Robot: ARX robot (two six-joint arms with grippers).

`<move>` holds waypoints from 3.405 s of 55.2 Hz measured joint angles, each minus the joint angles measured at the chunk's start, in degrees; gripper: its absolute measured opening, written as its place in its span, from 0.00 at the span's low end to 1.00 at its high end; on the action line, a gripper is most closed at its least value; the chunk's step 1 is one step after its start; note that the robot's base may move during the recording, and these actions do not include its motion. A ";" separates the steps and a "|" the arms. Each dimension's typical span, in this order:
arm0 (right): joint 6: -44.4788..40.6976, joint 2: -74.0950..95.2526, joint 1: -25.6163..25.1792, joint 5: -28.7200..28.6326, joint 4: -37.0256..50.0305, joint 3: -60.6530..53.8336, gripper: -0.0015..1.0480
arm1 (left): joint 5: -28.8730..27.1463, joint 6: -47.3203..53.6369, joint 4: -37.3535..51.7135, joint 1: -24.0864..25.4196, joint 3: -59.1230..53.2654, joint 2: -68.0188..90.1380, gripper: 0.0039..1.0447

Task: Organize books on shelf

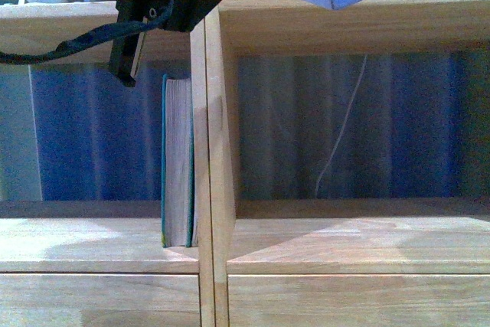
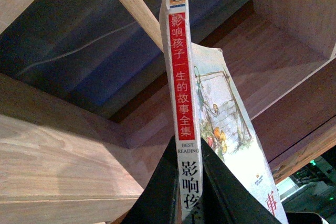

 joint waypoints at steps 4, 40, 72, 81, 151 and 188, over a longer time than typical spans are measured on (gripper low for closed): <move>-0.02 0.00 0.00 0.00 -0.17 0.00 0.07 | -0.11 -0.07 0.02 0.00 0.00 -0.02 0.06; -11.32 0.39 -5.55 6.80 -1.29 1.03 0.67 | -0.13 4.15 -2.62 3.45 -1.38 -2.29 0.06; -34.95 4.50 -19.41 14.80 13.20 -7.10 0.93 | -2.54 27.69 -20.35 13.68 -2.21 -14.12 0.06; -35.65 4.70 -20.92 15.41 17.73 -10.78 0.93 | -2.69 38.80 -22.60 16.31 -5.22 -19.15 0.06; -58.23 -18.05 -18.75 12.90 3.78 -38.64 0.03 | 30.51 58.80 13.88 53.55 -14.53 -2.16 0.06; -58.36 -32.98 -18.75 12.90 -4.39 -45.40 0.03 | 28.20 63.65 33.53 42.10 5.77 31.36 0.06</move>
